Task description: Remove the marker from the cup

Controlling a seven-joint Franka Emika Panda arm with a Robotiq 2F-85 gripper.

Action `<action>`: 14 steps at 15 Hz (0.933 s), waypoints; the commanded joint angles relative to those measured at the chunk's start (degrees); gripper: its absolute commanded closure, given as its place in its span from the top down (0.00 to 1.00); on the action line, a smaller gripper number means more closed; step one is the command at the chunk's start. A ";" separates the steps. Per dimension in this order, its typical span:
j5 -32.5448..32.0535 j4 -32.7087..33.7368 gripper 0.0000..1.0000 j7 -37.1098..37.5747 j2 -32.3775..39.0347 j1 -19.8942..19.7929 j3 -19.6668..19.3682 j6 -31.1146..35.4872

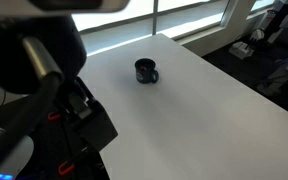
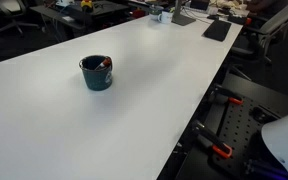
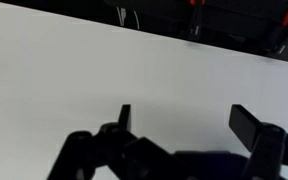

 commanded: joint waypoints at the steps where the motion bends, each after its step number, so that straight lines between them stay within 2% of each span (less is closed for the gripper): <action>1: 0.66 0.04 1.00 -0.50 0.22 -0.75 0.76 0.02; 6: 0.66 0.04 1.00 -0.50 0.22 -0.75 0.76 0.02; 14: 0.36 0.75 1.00 2.07 1.80 -0.80 2.97 -0.83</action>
